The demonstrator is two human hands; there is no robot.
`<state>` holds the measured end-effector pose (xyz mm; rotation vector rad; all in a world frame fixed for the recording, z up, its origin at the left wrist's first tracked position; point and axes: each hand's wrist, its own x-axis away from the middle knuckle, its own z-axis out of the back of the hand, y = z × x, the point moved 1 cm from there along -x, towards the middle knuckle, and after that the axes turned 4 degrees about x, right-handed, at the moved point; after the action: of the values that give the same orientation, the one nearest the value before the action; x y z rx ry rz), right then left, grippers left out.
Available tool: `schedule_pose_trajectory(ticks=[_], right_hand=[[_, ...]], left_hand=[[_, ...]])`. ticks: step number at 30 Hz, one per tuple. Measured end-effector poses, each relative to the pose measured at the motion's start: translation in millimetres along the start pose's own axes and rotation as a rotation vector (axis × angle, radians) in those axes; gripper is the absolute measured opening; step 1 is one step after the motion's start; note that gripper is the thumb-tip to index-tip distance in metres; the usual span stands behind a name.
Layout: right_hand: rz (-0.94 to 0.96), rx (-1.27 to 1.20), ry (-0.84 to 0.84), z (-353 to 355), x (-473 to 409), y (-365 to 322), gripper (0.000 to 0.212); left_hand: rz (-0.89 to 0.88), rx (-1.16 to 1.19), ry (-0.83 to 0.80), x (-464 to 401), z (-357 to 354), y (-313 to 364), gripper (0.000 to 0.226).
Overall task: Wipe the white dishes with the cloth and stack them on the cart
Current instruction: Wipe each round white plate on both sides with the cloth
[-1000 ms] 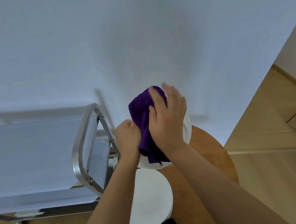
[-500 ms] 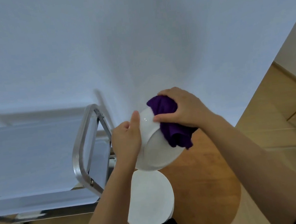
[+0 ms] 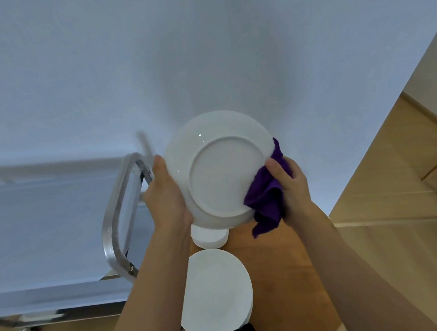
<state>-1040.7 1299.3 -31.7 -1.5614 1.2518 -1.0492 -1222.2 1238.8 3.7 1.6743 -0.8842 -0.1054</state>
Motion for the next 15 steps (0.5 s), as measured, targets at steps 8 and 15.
schedule_pose_trajectory(ticks=[8,15], right_hand=[[-0.322,0.197,-0.118,34.5,-19.6,-35.3,0.058],[-0.252,0.109,-0.006,13.7,-19.9,-40.5,0.046]], left_hand=[[0.312,-0.198,-0.843,1.9,27.0,12.4,0.052],[0.314,0.086,-0.819,5.0,7.0,4.4,0.037]])
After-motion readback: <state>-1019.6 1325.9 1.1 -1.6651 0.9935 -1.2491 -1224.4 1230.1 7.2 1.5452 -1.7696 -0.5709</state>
